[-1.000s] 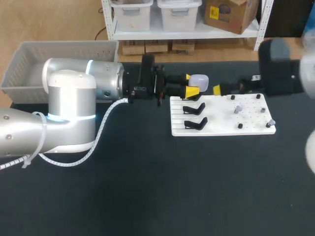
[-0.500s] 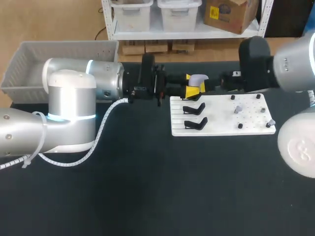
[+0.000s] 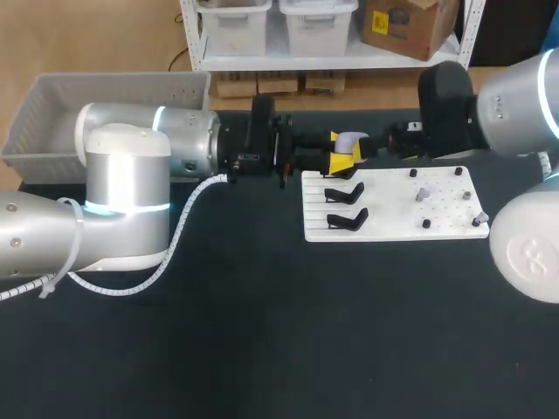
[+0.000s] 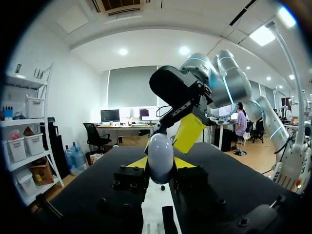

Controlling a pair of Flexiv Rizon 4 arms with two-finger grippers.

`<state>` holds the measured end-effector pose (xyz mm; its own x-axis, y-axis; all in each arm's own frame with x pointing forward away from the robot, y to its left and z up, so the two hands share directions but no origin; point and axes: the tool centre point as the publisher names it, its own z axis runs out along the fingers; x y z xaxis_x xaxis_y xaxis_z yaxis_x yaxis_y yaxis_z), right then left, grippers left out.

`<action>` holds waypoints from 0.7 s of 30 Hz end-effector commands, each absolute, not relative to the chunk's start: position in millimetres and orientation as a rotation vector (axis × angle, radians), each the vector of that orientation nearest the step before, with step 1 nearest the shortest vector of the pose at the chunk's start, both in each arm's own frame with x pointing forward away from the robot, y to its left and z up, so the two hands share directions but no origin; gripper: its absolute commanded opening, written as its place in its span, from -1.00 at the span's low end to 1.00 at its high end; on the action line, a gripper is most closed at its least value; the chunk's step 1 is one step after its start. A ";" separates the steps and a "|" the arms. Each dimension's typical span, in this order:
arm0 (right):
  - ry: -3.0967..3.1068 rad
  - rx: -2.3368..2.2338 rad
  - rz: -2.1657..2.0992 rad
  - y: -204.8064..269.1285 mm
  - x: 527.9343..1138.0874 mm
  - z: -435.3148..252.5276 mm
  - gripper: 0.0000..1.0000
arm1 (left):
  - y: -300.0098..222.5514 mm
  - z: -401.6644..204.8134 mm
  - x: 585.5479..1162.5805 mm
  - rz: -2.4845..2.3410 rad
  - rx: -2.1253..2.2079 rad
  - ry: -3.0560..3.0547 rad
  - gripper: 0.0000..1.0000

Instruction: Pick up each earbud case from the left stands, insert the matching earbuds, close the lid, and place the case in the box.

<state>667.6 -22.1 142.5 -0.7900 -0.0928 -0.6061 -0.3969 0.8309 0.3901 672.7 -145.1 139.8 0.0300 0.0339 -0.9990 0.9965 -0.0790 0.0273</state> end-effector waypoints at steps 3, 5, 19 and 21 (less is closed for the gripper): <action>2.424 -0.352 0.671 -23.2 674.7 148.2 1.00 | -144.6 139.0 672.3 -1.227 1.304 1.173 -1.00; 2.414 -0.350 0.658 -24.4 676.5 153.2 1.00 | -144.6 139.0 672.3 -1.227 1.304 1.173 -1.00; 2.366 -0.400 0.330 -61.9 664.2 194.1 1.00 | -144.6 139.0 672.3 -1.227 1.304 1.173 -1.00; 2.384 -0.382 0.279 -74.7 661.9 193.5 1.00 | -144.6 139.0 672.3 -1.227 1.304 1.173 -1.00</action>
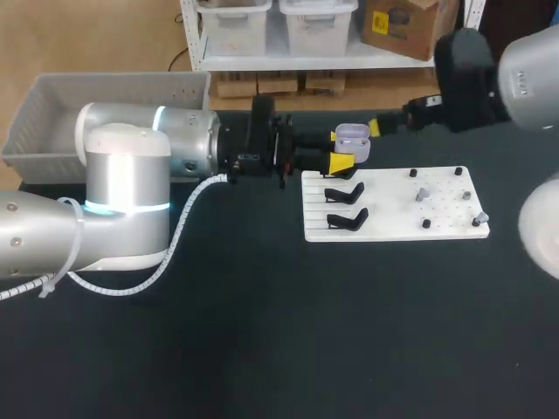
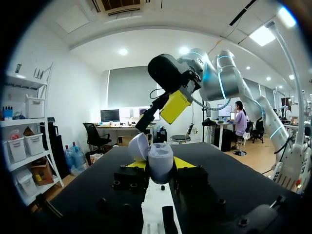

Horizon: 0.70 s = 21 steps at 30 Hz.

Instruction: Pick up each earbud case from the left stands, insert the matching earbuds, close the lid, and place the case in the box.

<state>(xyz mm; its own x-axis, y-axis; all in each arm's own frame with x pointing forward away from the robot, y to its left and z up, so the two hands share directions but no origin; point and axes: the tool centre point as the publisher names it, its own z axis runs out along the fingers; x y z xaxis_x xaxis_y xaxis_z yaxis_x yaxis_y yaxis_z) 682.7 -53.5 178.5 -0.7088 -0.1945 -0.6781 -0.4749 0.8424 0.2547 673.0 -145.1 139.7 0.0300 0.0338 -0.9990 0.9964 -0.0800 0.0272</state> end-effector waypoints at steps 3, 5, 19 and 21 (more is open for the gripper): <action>2.405 -0.343 0.240 -90.8 657.1 192.6 1.00 | -144.6 139.0 672.3 -1.227 1.304 1.173 -1.00; 2.421 -0.328 0.219 -98.7 654.5 190.6 1.00 | -144.6 139.0 672.3 -1.227 1.304 1.173 -1.00; 2.620 -0.301 0.053 -138.2 645.8 150.5 1.00 | -144.6 139.0 672.3 -1.227 1.304 1.173 -1.00; 2.646 -0.322 0.035 -146.2 642.6 146.1 1.00 | -144.6 139.0 672.3 -1.227 1.304 1.173 -1.00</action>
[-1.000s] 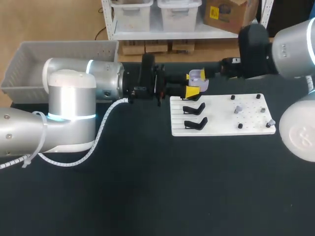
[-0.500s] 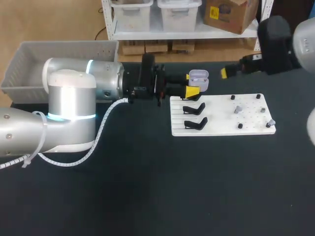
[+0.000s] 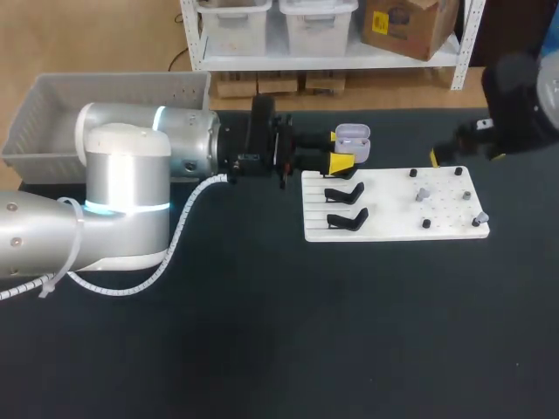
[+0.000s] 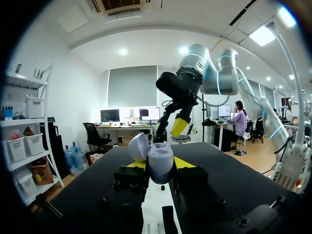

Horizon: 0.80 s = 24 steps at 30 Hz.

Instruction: Pick up each earbud case from the left stands, insert the matching earbuds, close the lid, and place the case in the box.

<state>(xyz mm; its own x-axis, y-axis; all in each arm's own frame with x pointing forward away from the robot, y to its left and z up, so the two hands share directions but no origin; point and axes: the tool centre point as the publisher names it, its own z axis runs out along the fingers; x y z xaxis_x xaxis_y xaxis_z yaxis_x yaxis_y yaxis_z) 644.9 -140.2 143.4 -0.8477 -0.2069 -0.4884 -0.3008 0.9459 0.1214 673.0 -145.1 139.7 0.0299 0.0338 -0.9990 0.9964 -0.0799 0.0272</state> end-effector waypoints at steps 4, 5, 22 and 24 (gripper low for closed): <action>2.671 -0.410 0.058 -160.2 637.4 136.7 1.00 | -144.6 139.0 672.3 -1.227 1.304 1.173 -1.00; 2.678 -0.425 0.038 -164.0 636.6 133.6 1.00 | -144.6 139.0 672.3 -1.227 1.304 1.173 -1.00; 2.735 -0.424 0.052 -183.0 633.7 111.7 1.00 | -144.6 139.0 672.3 -1.227 1.304 1.173 -1.00; 2.735 -0.424 0.052 -183.0 633.7 111.7 1.00 | -144.6 139.0 672.3 -1.227 1.304 1.173 -1.00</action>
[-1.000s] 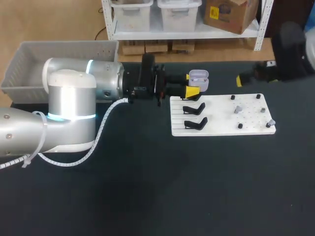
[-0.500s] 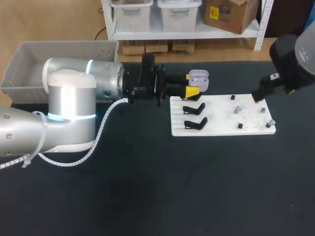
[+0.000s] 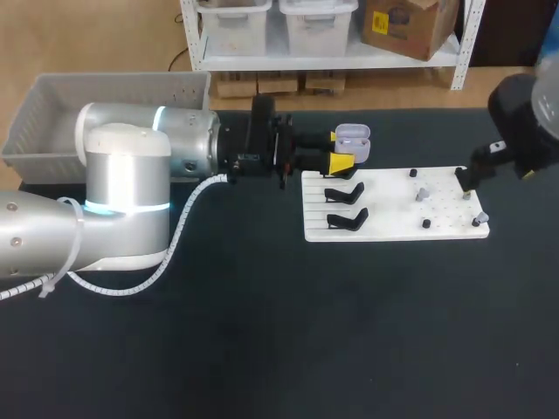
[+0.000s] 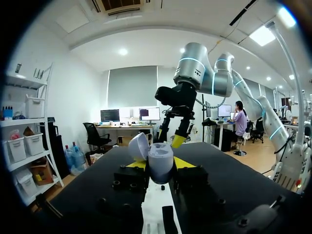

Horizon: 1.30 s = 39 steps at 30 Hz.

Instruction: Pick up each earbud case from the left stands, insert the matching earbuds, close the lid, and place the case in the box.

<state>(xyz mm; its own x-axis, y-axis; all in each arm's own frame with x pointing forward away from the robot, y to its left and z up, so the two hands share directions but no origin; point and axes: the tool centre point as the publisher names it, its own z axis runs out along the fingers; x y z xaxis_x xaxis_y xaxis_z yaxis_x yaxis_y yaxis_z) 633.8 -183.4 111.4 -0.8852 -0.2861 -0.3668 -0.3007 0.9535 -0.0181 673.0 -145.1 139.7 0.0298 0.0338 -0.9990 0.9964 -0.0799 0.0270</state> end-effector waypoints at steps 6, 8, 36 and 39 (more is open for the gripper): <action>2.735 -0.424 0.052 -183.0 633.7 111.7 1.00 | -144.6 139.0 672.3 -1.227 1.304 1.173 -1.00; 2.735 -0.424 0.052 -183.0 633.7 111.7 1.00 | -144.6 139.0 672.3 -1.227 1.304 1.173 -1.00; 2.830 -0.623 -0.077 -189.5 617.6 55.6 1.00 | -144.6 139.0 672.3 -1.227 1.304 1.173 -1.00; 2.846 -0.628 -0.083 -192.3 620.1 49.9 1.00 | -144.6 139.0 672.3 -1.227 1.304 1.173 -1.00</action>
